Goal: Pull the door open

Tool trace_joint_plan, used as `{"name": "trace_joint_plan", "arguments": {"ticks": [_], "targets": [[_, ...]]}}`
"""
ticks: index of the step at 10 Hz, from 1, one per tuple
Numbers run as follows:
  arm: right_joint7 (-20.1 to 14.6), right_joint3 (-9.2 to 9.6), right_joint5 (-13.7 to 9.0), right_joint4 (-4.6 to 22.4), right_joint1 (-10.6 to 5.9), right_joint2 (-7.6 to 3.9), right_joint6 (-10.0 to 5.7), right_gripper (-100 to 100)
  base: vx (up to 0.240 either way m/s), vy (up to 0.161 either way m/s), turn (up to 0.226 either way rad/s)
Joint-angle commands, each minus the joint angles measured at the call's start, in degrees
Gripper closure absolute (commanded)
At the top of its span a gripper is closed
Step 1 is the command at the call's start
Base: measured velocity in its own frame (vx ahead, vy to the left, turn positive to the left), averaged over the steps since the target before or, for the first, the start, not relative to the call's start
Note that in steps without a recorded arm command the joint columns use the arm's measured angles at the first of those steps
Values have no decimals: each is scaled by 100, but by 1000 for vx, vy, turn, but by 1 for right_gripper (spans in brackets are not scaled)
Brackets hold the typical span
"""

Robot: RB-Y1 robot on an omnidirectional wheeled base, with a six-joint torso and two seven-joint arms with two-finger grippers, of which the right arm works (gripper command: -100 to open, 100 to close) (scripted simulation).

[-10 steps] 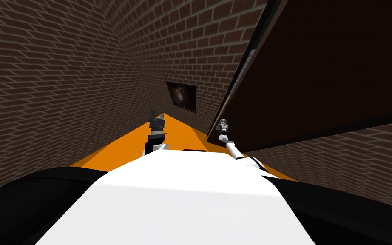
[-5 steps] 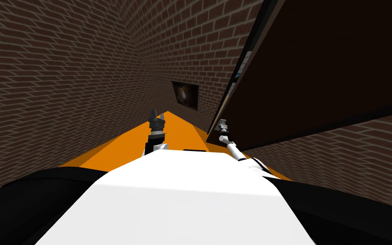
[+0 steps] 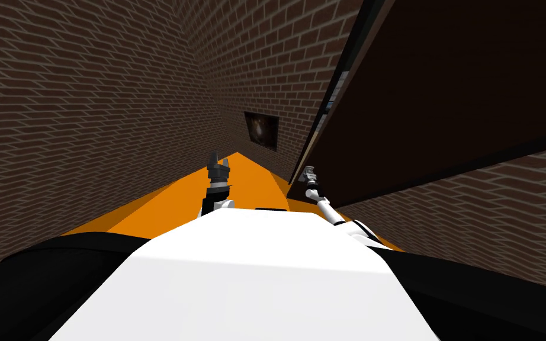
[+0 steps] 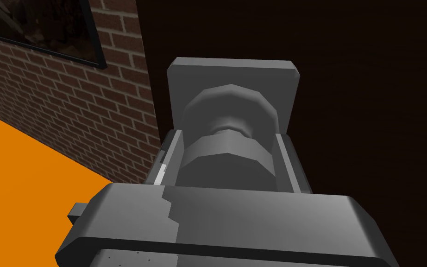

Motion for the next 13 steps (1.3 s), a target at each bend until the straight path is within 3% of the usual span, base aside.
{"name": "trace_joint_plan", "arguments": {"ticks": [1, 6, 7, 13], "targets": [[-119, 166, 17, -112, 70, -96, -22, 100, -227, -83, 107], [-411, 533, 50, -386, 206, -371, -80, 100, -224, -87, 98], [-361, 487, 42, -363, 194, -336, -54, 100, -92, -35, 33], [-772, 998, 109, -658, 345, -743, -245, 100, -207, -91, 118]]}}
